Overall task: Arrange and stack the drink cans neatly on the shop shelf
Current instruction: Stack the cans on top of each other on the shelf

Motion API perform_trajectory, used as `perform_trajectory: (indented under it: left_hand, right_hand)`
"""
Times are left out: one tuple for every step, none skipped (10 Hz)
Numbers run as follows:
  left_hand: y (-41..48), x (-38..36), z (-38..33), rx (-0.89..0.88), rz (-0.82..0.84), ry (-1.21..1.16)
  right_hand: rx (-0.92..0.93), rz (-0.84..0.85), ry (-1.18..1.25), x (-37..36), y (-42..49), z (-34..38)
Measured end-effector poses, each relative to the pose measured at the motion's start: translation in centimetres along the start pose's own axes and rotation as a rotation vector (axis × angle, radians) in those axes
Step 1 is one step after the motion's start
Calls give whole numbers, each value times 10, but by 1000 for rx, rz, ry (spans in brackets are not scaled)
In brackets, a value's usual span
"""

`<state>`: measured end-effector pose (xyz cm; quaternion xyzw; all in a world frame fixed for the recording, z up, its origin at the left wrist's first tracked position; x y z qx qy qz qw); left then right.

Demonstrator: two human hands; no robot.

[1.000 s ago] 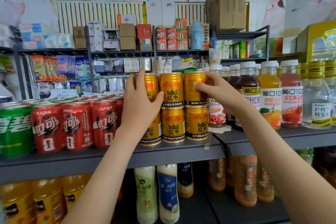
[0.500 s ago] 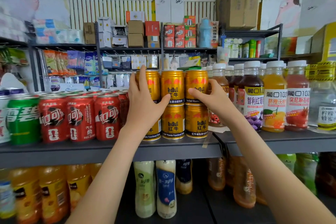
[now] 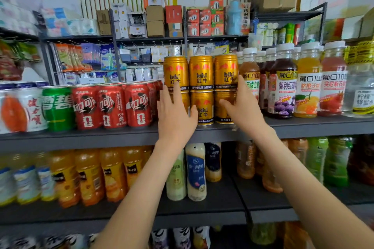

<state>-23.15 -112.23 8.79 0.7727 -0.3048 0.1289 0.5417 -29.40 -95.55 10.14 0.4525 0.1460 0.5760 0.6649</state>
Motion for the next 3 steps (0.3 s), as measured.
perform_trajectory:
  left_hand:
    - [-16,6,8,-34,17,40]
    - [-42,14,16,-74,63,55]
    - [-65,20,28,-83,83,75]
  right_hand:
    - [20,-31,-78,-7,-29,12]
    - [30,-53,-111,-12,-66,33]
    - [35,-27,-127,-25,-100,50]
Point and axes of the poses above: each hand's wrist, its own y-axis towards the middle knuckle, its own x-axis out of the back of the hand, z = x × y, the point moved 4 cm from there along y, towards the middle knuckle, and after that the axes turned 8 degrees about y, right-handed, at the moved point
